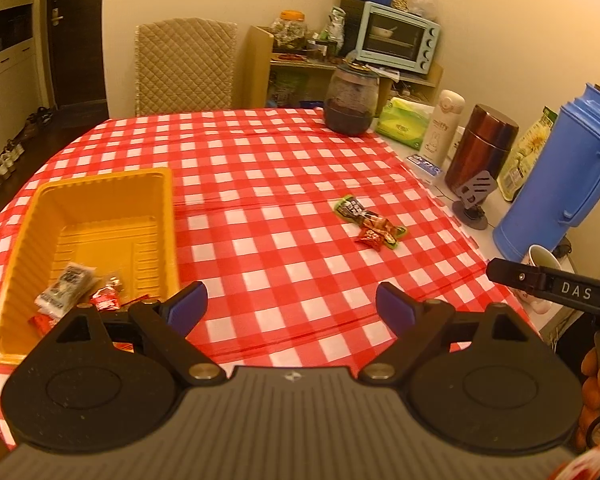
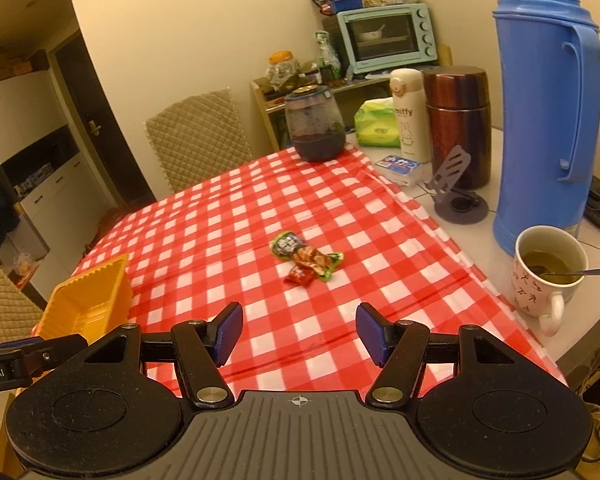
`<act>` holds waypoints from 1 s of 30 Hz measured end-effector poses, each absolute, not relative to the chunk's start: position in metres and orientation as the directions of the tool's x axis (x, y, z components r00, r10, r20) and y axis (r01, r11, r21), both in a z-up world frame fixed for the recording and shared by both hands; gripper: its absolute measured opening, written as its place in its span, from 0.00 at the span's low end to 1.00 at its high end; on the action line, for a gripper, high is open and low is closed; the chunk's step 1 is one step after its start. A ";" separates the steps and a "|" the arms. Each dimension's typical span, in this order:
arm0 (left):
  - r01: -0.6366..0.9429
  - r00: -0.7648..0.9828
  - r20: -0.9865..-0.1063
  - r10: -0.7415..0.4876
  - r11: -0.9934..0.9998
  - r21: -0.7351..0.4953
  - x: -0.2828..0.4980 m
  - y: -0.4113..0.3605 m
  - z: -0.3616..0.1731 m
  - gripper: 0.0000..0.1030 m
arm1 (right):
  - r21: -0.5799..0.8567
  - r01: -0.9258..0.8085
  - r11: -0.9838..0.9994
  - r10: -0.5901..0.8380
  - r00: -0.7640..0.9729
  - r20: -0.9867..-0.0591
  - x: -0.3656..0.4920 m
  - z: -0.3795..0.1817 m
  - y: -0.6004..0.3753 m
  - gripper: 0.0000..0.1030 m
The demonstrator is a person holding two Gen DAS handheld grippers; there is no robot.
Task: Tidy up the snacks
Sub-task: 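Move both tools from the tray back to the remaining snacks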
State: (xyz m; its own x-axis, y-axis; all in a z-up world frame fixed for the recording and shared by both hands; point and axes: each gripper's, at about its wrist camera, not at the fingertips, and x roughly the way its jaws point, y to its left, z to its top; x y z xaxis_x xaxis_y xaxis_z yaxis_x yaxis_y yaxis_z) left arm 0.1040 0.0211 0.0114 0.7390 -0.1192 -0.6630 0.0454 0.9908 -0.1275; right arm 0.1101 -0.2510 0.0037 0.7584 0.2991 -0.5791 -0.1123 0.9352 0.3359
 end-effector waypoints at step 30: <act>0.310 0.666 -0.687 -0.289 0.946 -0.097 0.240 -0.055 -0.091 0.73 | 0.200 -0.177 0.964 0.265 0.727 -0.633 0.229 -0.062 -0.279 0.60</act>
